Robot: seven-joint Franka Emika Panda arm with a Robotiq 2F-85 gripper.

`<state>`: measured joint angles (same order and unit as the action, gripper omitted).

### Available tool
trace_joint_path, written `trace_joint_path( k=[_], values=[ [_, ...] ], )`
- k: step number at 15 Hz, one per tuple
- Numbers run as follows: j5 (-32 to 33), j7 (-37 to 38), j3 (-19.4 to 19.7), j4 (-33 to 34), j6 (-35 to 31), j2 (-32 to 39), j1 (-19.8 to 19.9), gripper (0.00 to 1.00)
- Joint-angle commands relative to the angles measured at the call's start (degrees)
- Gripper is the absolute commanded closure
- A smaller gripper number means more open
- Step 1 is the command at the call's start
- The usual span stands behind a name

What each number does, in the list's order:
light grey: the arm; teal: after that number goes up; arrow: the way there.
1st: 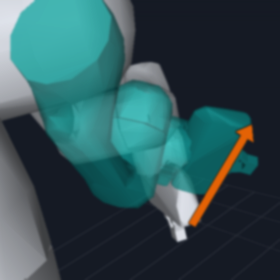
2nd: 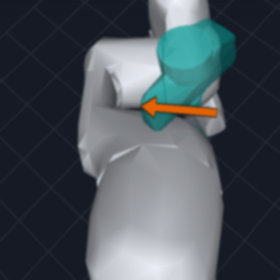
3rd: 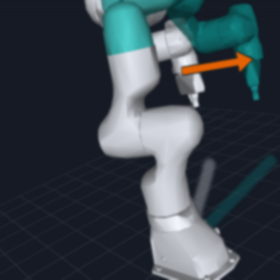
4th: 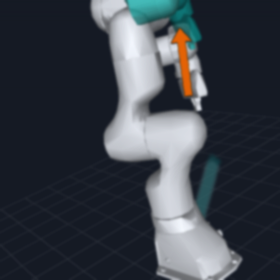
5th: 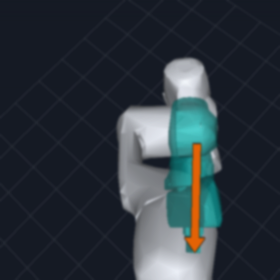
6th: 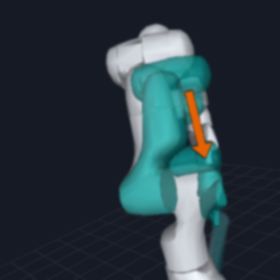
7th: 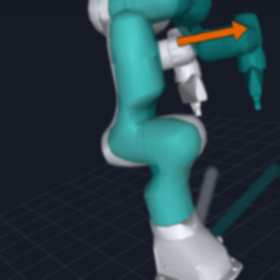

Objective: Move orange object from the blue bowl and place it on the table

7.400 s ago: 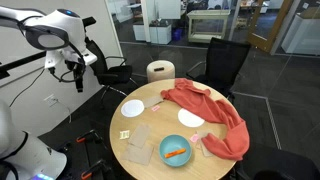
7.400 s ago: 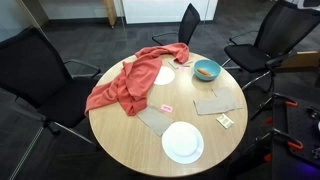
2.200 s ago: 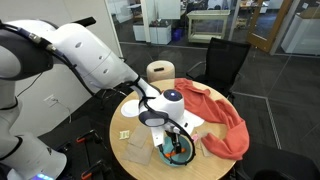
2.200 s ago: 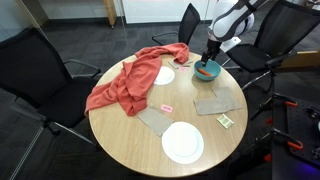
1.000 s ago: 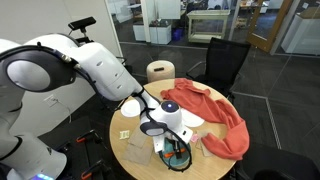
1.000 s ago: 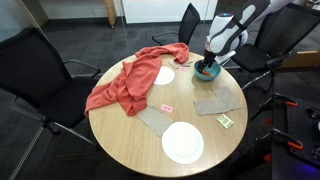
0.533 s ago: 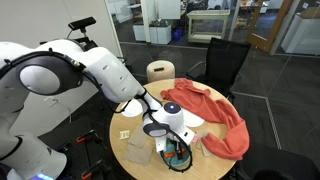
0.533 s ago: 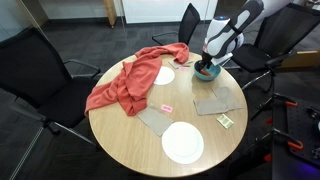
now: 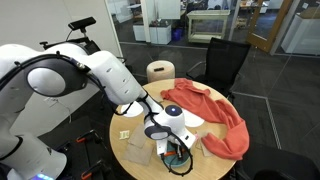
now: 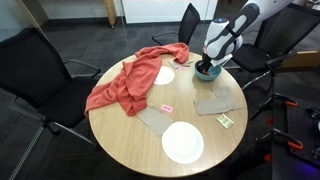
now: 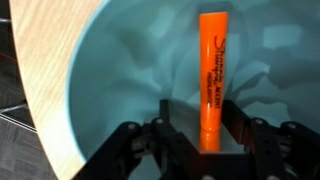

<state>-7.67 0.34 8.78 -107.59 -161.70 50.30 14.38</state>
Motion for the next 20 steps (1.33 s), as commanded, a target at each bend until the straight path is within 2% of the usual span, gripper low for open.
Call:
trace_joint_path(
  k=[1,4,5,7,12,15,20],
  values=[
    [0.8,1.3,0.9,0.5,1.0,0.2,0.2,0.73],
    [0.6,1.2,1.1,-1.9,0.2,-2.2,0.3,0.96],
    [0.4,1.5,1.4,-2.5,0.1,-3.0,0.2,1.0],
    [0.2,0.8,0.8,-4.4,-0.4,-5.5,0.6,0.95],
    [-0.2,-0.2,-0.6,-8.9,1.7,-14.6,1.0,0.95],
    [0.1,0.4,-0.3,-11.8,2.6,-20.8,-0.2,0.95],
    [-0.9,0.5,-3.6,-13.6,3.5,-26.3,-1.4,0.95]
  ],
)
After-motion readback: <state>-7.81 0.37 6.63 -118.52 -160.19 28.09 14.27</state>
